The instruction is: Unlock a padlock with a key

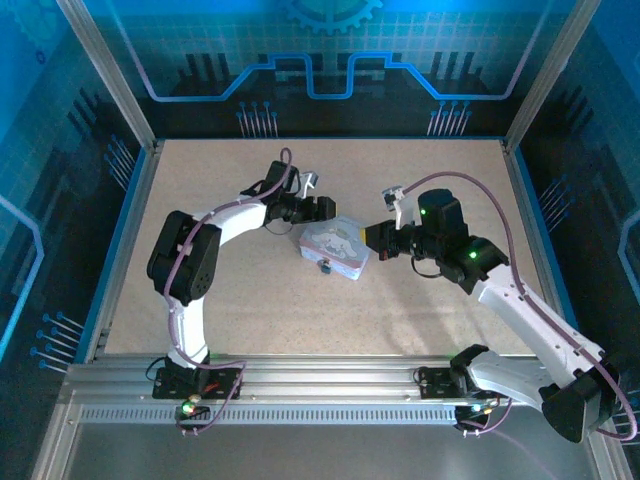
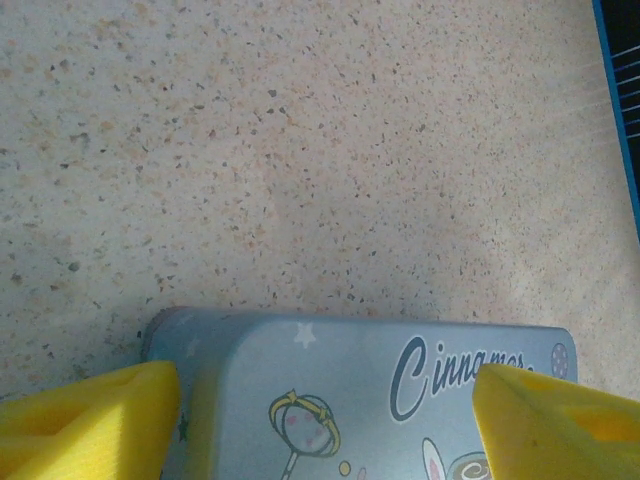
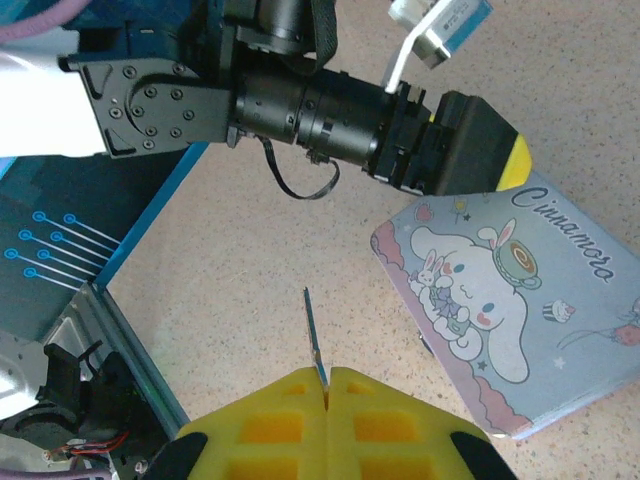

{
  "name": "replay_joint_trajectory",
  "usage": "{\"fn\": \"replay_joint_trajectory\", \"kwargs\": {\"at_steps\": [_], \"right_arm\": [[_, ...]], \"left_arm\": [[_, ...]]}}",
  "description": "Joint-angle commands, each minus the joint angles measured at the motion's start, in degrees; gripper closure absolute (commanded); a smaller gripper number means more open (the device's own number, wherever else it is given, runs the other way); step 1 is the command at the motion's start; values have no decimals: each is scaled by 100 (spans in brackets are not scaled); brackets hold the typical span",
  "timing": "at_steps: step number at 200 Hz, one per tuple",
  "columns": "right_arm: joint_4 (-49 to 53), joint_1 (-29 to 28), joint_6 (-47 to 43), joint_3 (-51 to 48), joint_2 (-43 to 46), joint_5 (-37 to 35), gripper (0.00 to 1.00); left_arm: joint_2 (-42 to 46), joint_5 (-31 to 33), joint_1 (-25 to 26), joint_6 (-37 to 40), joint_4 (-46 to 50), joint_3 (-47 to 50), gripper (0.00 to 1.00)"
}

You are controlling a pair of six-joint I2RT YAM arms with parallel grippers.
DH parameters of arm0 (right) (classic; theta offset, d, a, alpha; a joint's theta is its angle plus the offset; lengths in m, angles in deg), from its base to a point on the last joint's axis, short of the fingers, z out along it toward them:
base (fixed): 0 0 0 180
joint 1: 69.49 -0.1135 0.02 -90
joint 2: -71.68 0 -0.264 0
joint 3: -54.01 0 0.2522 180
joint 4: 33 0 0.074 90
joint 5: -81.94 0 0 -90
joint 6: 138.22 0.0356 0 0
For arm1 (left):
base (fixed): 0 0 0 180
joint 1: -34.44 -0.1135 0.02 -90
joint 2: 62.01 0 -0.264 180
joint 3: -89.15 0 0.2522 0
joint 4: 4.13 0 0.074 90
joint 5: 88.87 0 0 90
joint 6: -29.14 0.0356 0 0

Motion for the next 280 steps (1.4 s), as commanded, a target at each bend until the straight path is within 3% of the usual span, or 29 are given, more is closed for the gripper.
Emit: {"fn": "replay_joint_trajectory", "kwargs": {"at_steps": [1, 62, 110, 150, 185, 231, 280], "right_arm": [[138, 27, -7, -77, -79, -42, 100], [-309, 43, 145, -223, -763, 383, 100], [-918, 178, 259, -298, -1554, 675, 100], [-1359, 312, 298, -328, -2190, 736, 100], [-1358, 363, 143, -260, -2658, 585, 100], [-1477, 482, 83, -271, -3016, 625, 100], [-1456, 568, 25, -362, -3140, 656, 100]], "left_arm": [[389, 169, -51, 303, 327, -90, 21], [2177, 1104, -107, 399, 76, 1383, 19], [3785, 1055, -76, 68, -194, 3042, 18], [4626, 876, 133, -508, -481, 4110, 19], [4538, 830, 471, -1043, -1171, 4703, 21], [3836, 1083, 1016, -988, -1634, 4596, 22], [3238, 1050, 1195, -988, -2095, 4470, 24]]}}
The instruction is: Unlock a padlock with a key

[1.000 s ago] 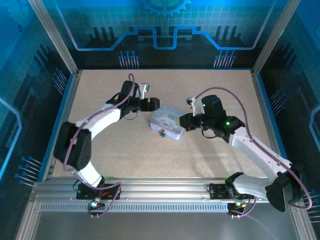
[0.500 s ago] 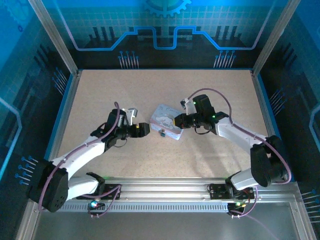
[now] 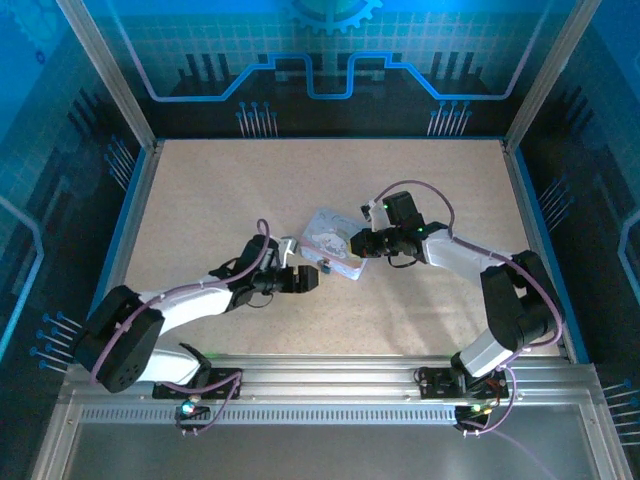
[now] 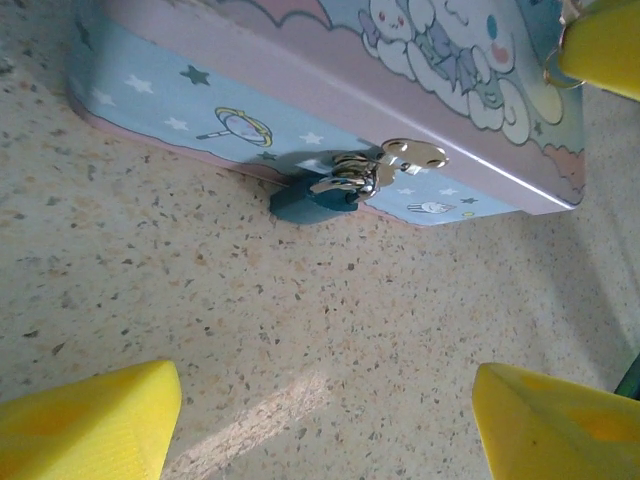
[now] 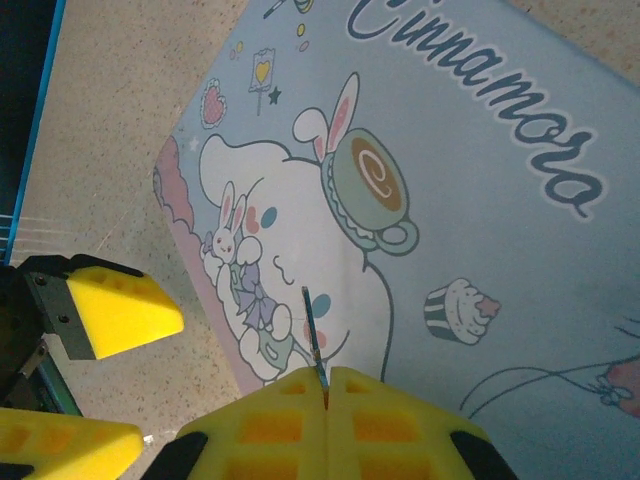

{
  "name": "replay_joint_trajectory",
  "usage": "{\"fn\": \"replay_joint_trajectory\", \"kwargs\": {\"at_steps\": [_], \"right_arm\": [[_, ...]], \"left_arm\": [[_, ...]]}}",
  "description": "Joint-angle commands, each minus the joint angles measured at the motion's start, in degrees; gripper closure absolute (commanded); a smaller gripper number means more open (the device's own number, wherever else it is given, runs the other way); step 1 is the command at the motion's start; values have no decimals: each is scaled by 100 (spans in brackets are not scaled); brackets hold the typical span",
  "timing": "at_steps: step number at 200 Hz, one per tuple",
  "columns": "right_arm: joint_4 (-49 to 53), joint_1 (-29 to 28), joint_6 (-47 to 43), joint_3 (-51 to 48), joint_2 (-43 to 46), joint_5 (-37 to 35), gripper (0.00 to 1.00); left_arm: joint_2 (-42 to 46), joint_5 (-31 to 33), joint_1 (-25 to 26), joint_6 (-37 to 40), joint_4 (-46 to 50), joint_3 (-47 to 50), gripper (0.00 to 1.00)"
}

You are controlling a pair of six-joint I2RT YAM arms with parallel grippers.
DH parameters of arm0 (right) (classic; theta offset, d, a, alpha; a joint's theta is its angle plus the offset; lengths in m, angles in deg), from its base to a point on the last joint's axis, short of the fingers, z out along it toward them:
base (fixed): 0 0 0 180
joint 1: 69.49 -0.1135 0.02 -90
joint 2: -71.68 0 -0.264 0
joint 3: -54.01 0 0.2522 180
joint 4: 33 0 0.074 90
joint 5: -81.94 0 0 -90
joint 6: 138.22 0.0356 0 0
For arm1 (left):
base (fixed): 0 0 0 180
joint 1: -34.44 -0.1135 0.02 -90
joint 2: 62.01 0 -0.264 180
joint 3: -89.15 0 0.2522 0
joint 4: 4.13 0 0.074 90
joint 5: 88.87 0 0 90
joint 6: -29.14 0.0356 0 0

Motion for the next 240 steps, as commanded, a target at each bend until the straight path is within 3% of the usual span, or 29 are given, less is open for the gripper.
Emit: {"fn": "replay_joint_trajectory", "kwargs": {"at_steps": [1, 171, 240], "right_arm": [[-93, 100, -145, -65, -101, 47, 100], [208, 134, -436, -171, -241, -121, 100], [207, 138, -437, -171, -225, -129, 100]], "left_arm": [[-235, 41, 60, -31, -458, -185, 24], [-1795, -104, 73, 455, -1913, -490, 33], [-2155, -321, 96, 597, -1999, -758, 40]]}}
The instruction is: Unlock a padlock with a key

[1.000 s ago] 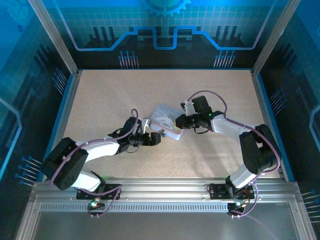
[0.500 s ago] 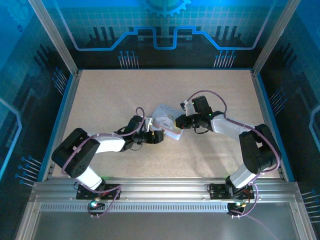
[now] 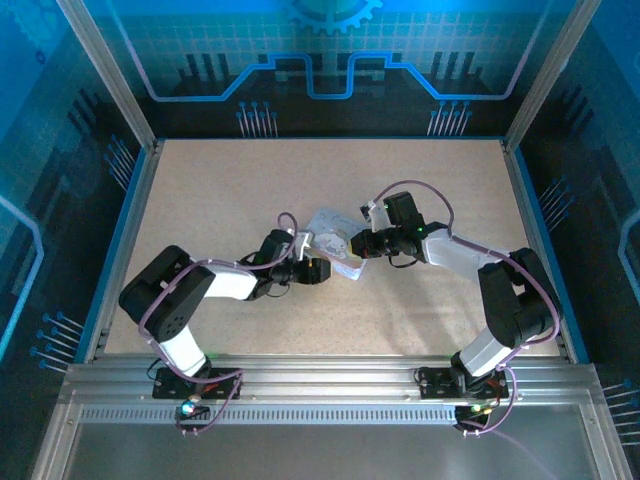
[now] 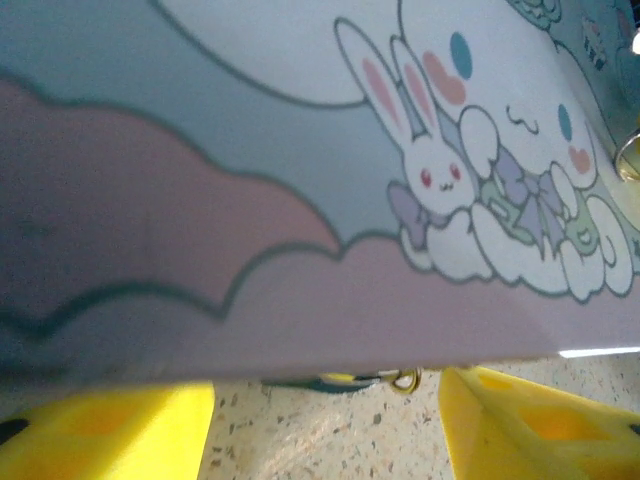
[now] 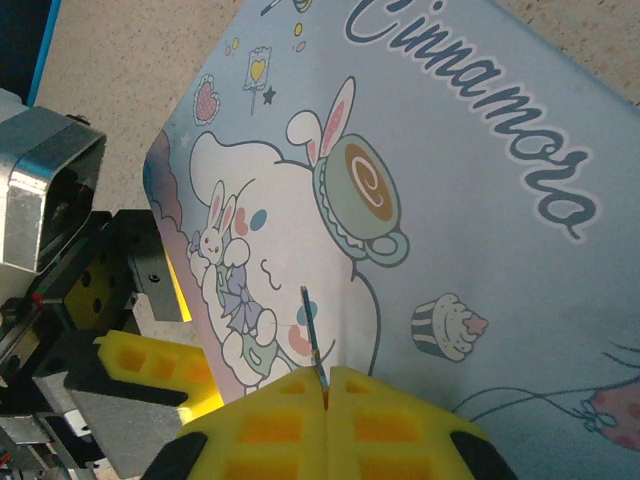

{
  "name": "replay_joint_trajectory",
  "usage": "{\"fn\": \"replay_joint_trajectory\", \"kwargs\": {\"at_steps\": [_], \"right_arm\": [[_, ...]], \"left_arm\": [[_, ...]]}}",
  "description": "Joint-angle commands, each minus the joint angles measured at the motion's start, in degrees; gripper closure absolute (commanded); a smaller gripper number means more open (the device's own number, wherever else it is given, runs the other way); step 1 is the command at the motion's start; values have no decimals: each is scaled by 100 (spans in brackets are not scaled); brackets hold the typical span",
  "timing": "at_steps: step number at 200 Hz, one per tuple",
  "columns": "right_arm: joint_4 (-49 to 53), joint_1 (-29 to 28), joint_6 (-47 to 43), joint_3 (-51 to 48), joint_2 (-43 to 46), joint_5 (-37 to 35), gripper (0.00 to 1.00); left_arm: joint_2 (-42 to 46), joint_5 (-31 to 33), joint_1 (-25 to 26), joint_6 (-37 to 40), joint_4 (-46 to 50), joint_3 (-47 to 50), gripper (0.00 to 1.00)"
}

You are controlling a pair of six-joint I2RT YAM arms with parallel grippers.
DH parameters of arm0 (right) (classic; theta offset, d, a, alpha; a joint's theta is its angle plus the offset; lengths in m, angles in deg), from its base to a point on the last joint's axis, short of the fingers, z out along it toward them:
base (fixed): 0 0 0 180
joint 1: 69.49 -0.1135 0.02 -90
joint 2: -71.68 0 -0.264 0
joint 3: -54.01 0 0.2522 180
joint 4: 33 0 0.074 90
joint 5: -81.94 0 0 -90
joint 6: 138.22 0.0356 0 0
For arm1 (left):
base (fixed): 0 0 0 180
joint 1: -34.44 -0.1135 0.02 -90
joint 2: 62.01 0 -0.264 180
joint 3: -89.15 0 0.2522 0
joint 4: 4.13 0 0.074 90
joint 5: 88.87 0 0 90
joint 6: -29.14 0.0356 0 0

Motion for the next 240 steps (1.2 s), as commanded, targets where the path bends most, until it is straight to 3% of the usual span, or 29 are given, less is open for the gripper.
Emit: {"fn": "replay_joint_trajectory", "kwargs": {"at_steps": [1, 182, 240], "right_arm": [[286, 85, -102, -145, -124, -175, 100], [133, 82, 26, -357, 4, -128, 100], [120, 84, 39, -356, 7, -109, 100]], "left_arm": [[-233, -265, 76, 239, -181, -244, 40], [-663, -165, 315, 268, 194, -729, 63], [-767, 4, 339, 299, 292, -835, 62]]}}
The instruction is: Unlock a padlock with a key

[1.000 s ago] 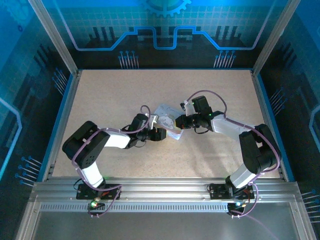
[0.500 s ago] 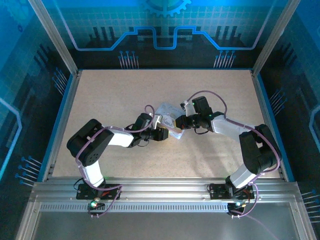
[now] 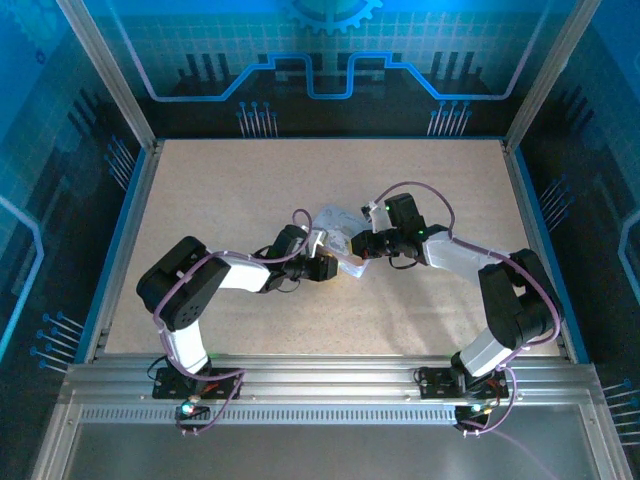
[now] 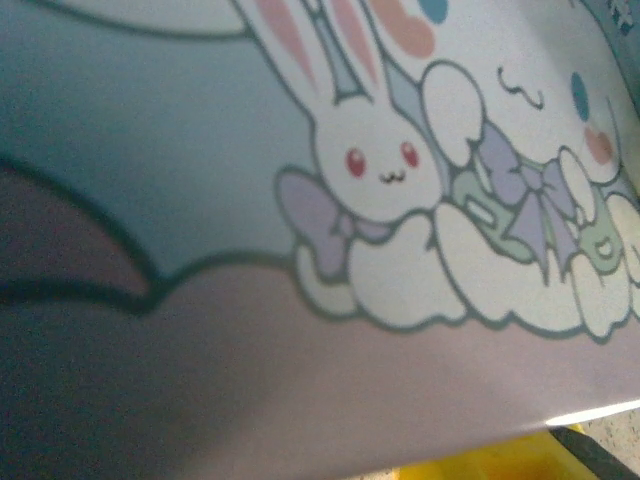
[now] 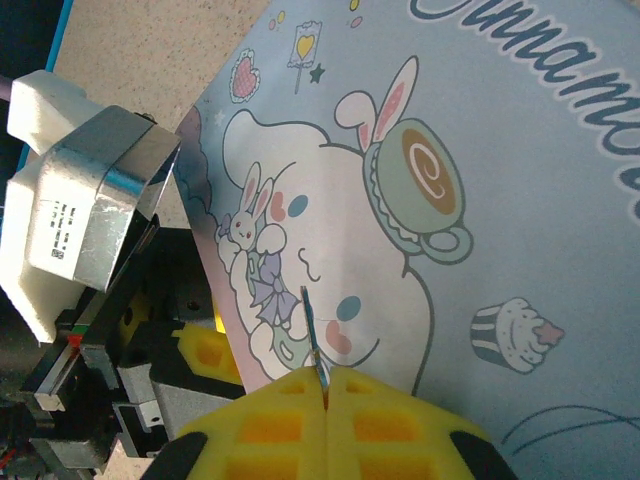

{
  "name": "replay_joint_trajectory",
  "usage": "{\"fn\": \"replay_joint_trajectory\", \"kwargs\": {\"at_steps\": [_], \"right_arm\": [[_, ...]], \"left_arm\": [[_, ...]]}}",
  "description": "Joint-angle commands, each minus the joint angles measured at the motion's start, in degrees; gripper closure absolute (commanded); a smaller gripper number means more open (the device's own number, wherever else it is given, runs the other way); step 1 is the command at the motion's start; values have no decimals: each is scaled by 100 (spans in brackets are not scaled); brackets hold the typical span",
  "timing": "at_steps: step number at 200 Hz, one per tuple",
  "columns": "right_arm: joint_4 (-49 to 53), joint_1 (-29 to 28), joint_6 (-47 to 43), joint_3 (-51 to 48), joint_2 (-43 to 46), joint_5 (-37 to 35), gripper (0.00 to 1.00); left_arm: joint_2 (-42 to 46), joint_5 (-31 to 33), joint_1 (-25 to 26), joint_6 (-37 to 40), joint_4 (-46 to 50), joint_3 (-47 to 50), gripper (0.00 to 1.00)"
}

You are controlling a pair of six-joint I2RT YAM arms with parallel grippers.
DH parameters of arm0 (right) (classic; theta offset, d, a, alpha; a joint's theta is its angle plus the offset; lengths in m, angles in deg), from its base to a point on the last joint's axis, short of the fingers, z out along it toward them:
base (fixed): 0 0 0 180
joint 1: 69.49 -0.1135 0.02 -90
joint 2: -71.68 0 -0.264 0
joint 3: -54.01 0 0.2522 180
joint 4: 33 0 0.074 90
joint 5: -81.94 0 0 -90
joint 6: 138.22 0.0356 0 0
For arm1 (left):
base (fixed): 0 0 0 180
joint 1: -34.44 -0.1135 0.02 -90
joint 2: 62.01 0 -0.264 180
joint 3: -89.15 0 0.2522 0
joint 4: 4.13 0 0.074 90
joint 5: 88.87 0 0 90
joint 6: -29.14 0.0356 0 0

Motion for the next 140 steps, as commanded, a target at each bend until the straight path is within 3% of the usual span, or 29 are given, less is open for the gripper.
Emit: {"fn": "replay_joint_trajectory", "kwargs": {"at_steps": [1, 69, 140], "right_arm": [[399, 62, 18, -194, -39, -116, 100], [403, 64, 25, -194, -23, -124, 100], [292, 48, 96, -225, 293, -176, 100]], "left_arm": [[-193, 37, 116, 144, 42, -177, 62], [-244, 293, 206, 223, 209, -293, 63], [-22, 412, 288, 231, 313, -301, 74]]}}
